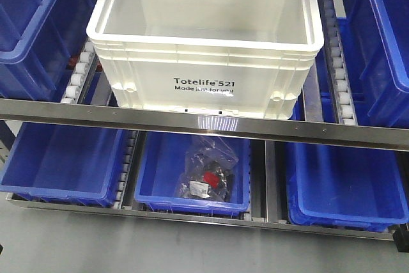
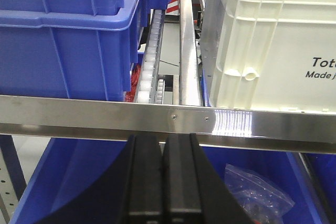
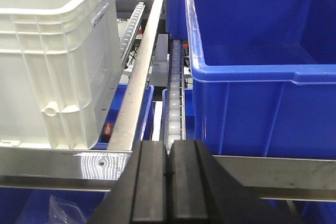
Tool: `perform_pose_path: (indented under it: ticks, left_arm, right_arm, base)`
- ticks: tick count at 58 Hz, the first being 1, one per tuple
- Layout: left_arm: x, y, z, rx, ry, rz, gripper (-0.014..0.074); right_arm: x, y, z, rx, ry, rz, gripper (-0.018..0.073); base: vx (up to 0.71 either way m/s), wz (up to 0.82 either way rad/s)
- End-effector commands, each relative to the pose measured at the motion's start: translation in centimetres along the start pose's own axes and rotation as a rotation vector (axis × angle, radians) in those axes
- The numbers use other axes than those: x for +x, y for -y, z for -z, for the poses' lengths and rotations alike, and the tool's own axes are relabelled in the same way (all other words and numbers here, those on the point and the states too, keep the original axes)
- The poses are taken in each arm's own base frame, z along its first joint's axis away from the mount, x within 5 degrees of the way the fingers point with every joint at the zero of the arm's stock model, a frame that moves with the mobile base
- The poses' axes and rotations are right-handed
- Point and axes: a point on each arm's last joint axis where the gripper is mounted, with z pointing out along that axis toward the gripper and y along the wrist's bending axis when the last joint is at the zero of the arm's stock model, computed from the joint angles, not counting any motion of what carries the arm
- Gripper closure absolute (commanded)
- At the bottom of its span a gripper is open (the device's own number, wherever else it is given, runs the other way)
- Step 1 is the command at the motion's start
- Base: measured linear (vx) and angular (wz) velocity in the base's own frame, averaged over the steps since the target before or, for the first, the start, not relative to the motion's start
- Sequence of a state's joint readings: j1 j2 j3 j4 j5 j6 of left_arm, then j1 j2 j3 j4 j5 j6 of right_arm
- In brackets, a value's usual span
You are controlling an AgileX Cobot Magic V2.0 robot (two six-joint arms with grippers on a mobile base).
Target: Place moving items into box and shelve
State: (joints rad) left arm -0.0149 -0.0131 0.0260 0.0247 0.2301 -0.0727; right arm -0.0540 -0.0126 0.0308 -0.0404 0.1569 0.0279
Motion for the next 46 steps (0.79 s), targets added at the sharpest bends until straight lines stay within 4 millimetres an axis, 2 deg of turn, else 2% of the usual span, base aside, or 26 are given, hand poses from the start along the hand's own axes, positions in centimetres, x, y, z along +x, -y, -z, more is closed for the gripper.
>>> perform_pose_path:
  ticks: [1, 46]
  left_arm:
    - [-1.15, 0.11, 0.22, 0.013, 0.108, 0.009, 0.0603]
    - [-1.15, 0.11, 0.22, 0.013, 0.108, 0.009, 0.0603]
  right_arm:
    - [-0.56, 0.01, 0.06, 0.004, 0.082, 0.009, 0.0568]
    - [-0.55, 0.01, 0.04, 0.004, 0.079, 0.009, 0.0568]
  base:
    - [0.00, 0.00]
    - [0.00, 0.00]
